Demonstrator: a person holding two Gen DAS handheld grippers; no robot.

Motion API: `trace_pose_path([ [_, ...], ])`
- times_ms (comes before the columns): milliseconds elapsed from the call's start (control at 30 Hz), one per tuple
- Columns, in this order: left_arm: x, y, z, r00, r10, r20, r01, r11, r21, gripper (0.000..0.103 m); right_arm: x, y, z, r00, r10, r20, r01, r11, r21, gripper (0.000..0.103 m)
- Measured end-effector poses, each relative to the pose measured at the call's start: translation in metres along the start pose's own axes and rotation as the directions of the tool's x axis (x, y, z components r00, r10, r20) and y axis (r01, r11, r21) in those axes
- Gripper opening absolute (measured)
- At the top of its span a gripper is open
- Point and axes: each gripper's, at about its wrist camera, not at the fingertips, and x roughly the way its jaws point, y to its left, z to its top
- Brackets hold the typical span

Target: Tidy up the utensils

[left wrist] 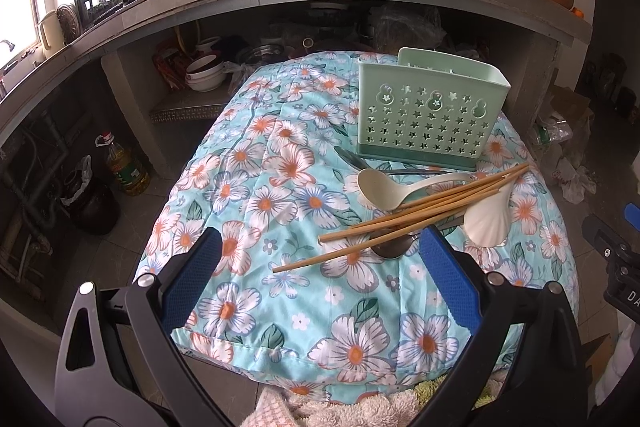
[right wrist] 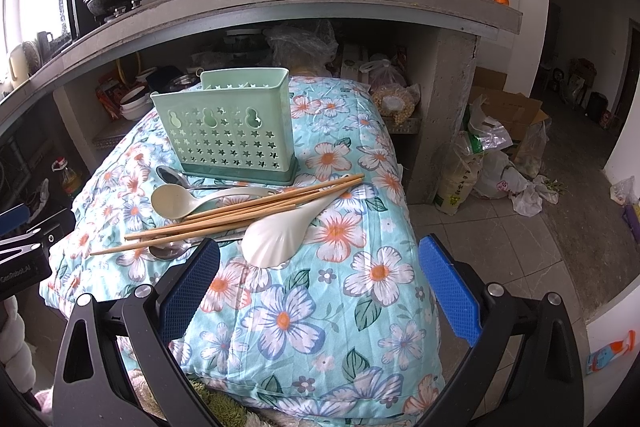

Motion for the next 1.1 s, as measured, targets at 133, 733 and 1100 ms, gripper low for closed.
trace_pose_path([
  [133,0.005,0.001,-0.001,1.0,-0.001,-0.015,0.001,1.0,-0.003,0.095,0.003,0.002,-0.002,1.0,-0.001,-0.005,0.001,1.0,-0.002,0.097],
  [733,0.062,0.0,0.032,0.993,-0.091,-0.071,0.096,0.993,0.071,0.095,0.03,-0.002,0.003,1.0,-0.029,0.005,0.027,0.984,0.176,0.097],
  [1100,0.093,-0.004,0.056,0.974,-0.192,-0.121,0.205,0.973,0.103,0.095,0.06,-0.007,-0.008,0.995,0.066,-0.068,-0.044,0.958,0.284,0.097],
])
